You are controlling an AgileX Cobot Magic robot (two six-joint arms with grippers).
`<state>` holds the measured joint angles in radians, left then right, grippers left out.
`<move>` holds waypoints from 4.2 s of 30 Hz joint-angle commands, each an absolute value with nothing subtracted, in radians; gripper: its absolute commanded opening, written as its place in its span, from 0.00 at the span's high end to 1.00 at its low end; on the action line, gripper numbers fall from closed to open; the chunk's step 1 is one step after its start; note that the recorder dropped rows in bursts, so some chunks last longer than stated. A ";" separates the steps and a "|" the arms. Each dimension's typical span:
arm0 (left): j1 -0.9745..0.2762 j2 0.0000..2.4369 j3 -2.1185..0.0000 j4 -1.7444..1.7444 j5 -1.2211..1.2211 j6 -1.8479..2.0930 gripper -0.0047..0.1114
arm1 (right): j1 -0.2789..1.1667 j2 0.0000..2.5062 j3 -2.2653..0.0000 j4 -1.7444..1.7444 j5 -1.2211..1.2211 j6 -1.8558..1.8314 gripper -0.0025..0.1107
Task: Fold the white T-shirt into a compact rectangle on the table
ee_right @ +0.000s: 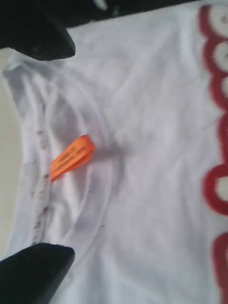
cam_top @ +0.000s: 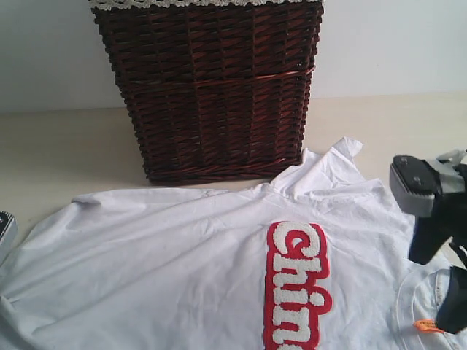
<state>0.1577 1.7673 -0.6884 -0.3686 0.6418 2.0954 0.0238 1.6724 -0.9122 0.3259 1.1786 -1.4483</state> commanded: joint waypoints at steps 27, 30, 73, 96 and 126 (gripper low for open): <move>0.151 1.811 -0.652 -0.353 0.635 2.090 0.96 | 0.012 1.774 -0.583 0.199 0.600 -1.706 0.47; 0.151 1.811 -0.652 -0.353 0.635 2.090 0.96 | 0.012 1.779 -0.583 0.199 0.604 -1.706 0.65; 0.151 1.811 -0.652 -0.359 0.653 2.090 0.96 | 0.012 1.779 -0.585 0.203 0.569 -1.460 0.98; 0.151 1.716 -0.658 -0.654 0.651 2.027 0.96 | 0.012 1.726 -0.585 0.167 0.594 -1.387 0.98; 0.153 0.902 -0.977 -0.204 0.892 1.537 0.96 | 0.012 0.984 -1.027 -0.138 0.882 -1.211 0.98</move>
